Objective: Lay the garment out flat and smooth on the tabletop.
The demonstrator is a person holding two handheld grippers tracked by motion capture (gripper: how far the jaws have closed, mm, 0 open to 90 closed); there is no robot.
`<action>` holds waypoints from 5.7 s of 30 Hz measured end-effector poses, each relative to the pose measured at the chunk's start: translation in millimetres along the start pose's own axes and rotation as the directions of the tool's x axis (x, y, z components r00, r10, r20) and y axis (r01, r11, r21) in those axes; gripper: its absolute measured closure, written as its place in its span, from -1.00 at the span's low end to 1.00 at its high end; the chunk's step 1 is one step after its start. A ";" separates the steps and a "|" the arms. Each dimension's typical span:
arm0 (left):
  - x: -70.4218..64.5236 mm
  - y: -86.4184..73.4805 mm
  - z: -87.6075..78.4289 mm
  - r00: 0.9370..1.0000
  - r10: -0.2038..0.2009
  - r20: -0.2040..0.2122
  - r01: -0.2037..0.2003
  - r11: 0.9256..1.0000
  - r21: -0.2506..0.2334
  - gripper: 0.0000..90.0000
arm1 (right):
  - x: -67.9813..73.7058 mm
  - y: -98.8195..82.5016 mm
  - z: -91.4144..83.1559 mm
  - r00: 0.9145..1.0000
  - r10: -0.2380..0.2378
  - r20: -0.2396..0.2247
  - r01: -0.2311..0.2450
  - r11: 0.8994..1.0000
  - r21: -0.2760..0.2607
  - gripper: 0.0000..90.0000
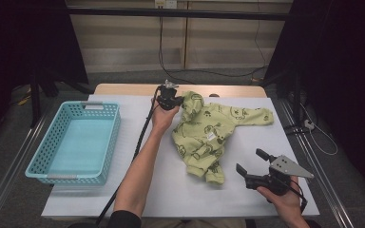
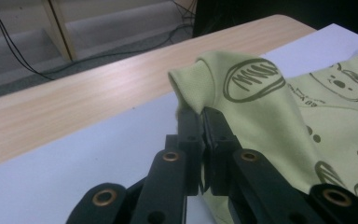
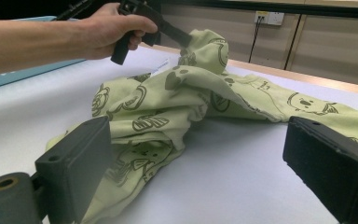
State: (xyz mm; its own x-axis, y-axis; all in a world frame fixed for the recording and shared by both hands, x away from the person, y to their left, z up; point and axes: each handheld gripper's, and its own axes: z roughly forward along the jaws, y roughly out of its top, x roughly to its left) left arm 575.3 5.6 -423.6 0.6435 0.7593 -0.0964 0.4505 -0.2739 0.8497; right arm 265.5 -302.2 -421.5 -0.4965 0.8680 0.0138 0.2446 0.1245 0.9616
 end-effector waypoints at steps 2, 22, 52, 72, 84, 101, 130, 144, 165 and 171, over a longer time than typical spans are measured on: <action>0.7 3.5 -5.5 1.000 0.008 0.002 -0.008 1.000 -0.007 0.93 | 0.1 0.0 -0.3 1.000 -0.004 0.001 0.004 1.000 0.000 -0.83; 34.5 14.7 -72.7 0.995 0.003 -0.099 -0.008 0.999 -0.047 0.93 | 0.5 4.2 -0.5 1.000 -0.004 0.012 0.005 1.000 -0.024 -0.88; 75.2 -8.3 -116.5 0.935 -0.185 -0.303 0.180 0.983 -0.043 0.87 | -0.8 5.6 -1.1 0.999 0.009 0.035 -0.007 0.999 -0.048 -0.99; 43.6 -16.6 -115.5 0.965 -0.196 -0.174 0.165 0.970 -0.179 -0.72 | 0.8 4.5 1.3 1.000 0.011 0.025 -0.011 0.999 -0.031 -0.97; 10.5 -42.8 -128.2 0.997 -0.065 -0.032 0.058 0.983 -0.175 -0.92 | 15.6 8.7 15.4 1.000 -0.027 -0.004 0.027 0.999 0.042 -0.93; -35.6 -74.5 -155.3 0.997 0.037 0.074 -0.021 0.979 -0.203 -0.93 | 73.2 29.6 62.1 0.974 -0.140 -0.177 0.164 0.977 0.133 -0.32; -52.6 -114.5 -176.1 0.992 0.083 0.099 -0.065 0.982 -0.179 -0.93 | 114.6 -5.7 122.7 0.959 -0.202 -0.198 0.263 0.893 0.364 0.50; -51.9 -115.5 -176.3 0.992 0.061 0.109 -0.040 0.983 -0.179 -0.92 | 105.3 0.1 112.5 0.972 -0.142 -0.186 0.196 0.929 0.316 0.93; -68.7 -116.6 -168.8 0.986 0.105 0.126 -0.085 0.983 -0.160 -0.91 | 46.7 34.8 36.3 0.998 -0.022 -0.062 0.029 0.994 0.108 0.93; -75.7 -116.4 -165.1 0.982 0.124 0.144 -0.102 0.983 -0.153 -0.91 | 27.1 32.9 12.1 1.000 0.007 0.005 -0.007 0.997 0.074 0.93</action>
State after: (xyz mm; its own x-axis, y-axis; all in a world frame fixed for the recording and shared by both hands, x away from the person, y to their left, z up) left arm 372.0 77.5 -429.7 0.7768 0.6264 -0.0641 0.2830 -0.2564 0.9242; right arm 270.1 -268.8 -392.8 -0.4905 0.8712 0.0188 0.3091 0.1538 0.9385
